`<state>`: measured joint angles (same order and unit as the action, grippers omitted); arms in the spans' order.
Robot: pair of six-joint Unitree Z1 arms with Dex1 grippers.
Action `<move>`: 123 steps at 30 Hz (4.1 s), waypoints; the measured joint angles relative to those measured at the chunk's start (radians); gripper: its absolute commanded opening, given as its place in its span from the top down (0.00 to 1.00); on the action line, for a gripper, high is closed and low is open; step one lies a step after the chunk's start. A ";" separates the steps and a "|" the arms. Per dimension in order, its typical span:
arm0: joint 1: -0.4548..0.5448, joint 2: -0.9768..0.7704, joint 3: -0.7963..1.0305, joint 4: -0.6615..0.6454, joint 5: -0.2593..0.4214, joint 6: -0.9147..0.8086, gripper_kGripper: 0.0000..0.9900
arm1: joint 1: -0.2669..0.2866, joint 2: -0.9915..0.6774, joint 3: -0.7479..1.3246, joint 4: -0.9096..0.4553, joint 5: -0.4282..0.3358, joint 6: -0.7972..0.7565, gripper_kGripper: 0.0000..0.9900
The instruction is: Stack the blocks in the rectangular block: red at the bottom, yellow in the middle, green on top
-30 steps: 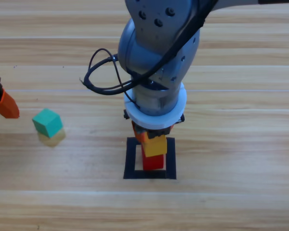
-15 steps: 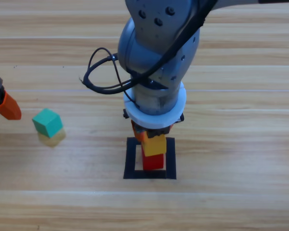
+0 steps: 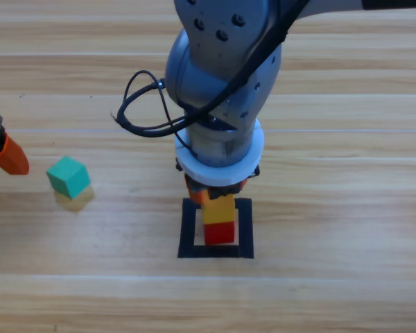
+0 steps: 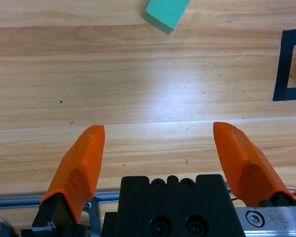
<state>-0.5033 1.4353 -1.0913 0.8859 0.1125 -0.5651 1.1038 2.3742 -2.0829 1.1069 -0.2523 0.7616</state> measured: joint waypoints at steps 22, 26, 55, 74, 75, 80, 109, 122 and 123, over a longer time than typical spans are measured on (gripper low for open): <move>0.105 0.092 -0.058 -0.063 -0.060 0.064 0.06 | 0.038 -0.639 0.656 -0.439 0.105 -0.307 0.00; 0.160 0.251 -0.167 -0.079 -0.081 0.081 0.06 | -0.019 -0.835 0.936 -0.687 0.398 -0.470 0.00; 0.091 0.542 -0.330 0.021 -0.059 -0.768 0.05 | -0.128 -0.864 1.146 -0.796 0.365 -0.707 0.00; 0.077 0.652 -0.377 0.017 -0.040 -0.853 0.05 | -0.128 -0.864 1.146 -0.805 0.329 -0.706 0.00; 0.077 0.654 -0.378 0.016 -0.041 -0.860 0.05 | -0.128 -0.864 1.146 -0.806 0.329 -0.706 0.00; 0.086 0.663 -0.379 0.008 -0.053 -0.872 0.05 | -0.128 -0.864 1.147 -0.807 0.329 -0.706 0.00; 0.152 0.692 -0.378 -0.029 -0.068 -0.904 0.22 | -0.128 -0.864 1.158 -0.815 0.312 -0.706 0.00; 0.097 0.688 -0.333 -0.046 -0.063 -0.887 0.58 | -0.128 -0.864 1.158 -0.815 0.292 -0.705 0.00; 0.096 0.682 -0.324 -0.046 -0.056 -0.879 0.58 | -0.128 -0.864 1.158 -0.815 0.292 -0.705 0.00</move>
<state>-0.4069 2.1178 -1.4150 0.8397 0.0564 -1.4443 0.9757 1.5097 -0.9252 0.2918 0.0399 0.0571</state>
